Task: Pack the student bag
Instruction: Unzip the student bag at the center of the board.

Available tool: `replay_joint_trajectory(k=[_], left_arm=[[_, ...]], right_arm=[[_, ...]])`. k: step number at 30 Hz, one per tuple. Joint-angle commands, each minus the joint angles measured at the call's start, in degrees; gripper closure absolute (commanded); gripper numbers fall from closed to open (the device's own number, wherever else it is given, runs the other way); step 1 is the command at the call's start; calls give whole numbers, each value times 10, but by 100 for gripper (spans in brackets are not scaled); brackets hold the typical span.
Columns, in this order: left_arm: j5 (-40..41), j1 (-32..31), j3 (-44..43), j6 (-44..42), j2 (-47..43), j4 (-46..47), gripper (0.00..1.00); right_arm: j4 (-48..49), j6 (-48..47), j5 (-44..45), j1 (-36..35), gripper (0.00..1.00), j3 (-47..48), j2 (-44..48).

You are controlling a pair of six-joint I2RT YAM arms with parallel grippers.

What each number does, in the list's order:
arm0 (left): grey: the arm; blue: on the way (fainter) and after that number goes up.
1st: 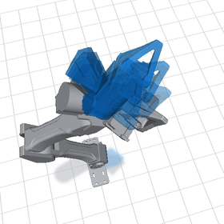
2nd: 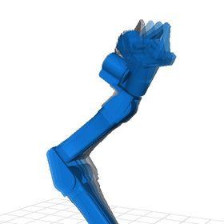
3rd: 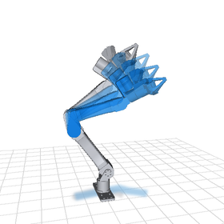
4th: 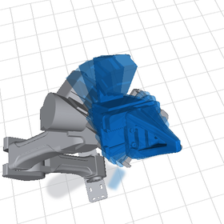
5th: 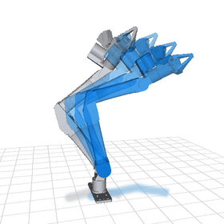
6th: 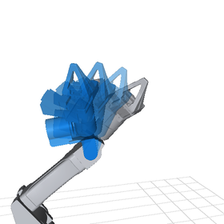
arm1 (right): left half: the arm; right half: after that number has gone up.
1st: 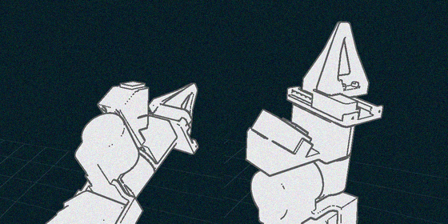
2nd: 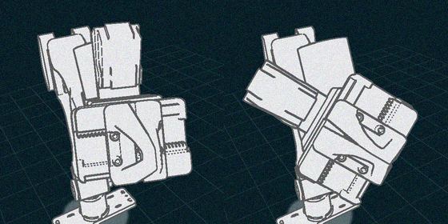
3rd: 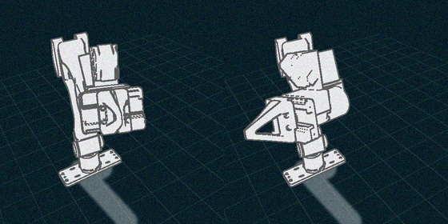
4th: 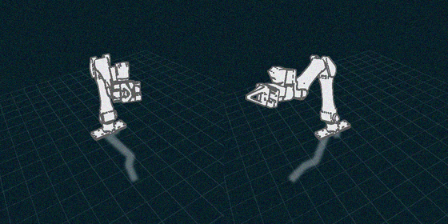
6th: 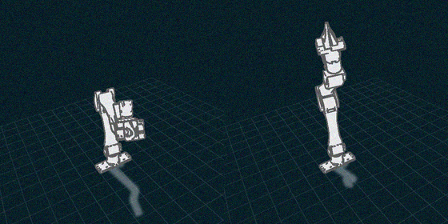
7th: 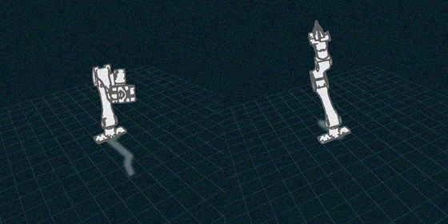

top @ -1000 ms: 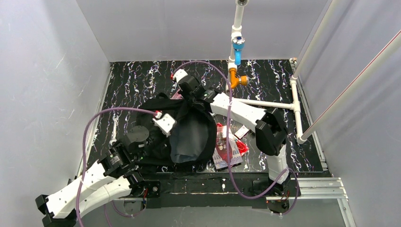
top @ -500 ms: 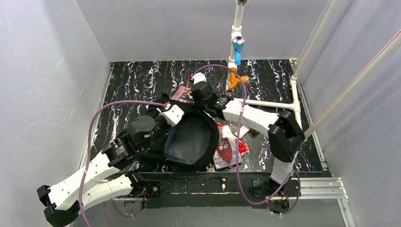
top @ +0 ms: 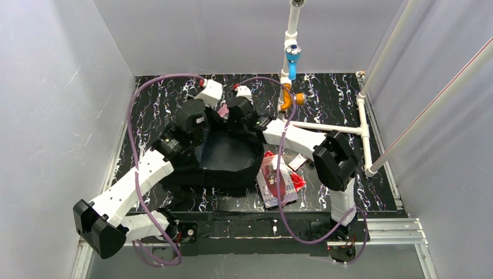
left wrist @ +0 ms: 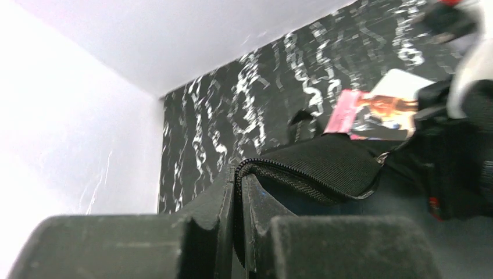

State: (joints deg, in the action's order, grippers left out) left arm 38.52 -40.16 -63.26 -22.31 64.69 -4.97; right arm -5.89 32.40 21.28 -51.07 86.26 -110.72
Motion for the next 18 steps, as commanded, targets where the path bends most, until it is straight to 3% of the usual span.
replay_joint_trajectory(k=[1, 3, 11, 18], left_arm=[[7, 61, -3, 49, -36, 35, 100], [3, 74, 39, 25, -69, 80, 100], [-15, 154, 101, 40, -95, 72, 100], [-91, 156, 124, 181, -138, -63, 100]], right_arm=[[13, 1, -8, 2, 99, 79, -28], [17, 5, -22, 5, 99, 90, -40], [46, 50, -125, 2, 99, 118, -83], [-98, -57, -99, 14, 36, 73, -2]])
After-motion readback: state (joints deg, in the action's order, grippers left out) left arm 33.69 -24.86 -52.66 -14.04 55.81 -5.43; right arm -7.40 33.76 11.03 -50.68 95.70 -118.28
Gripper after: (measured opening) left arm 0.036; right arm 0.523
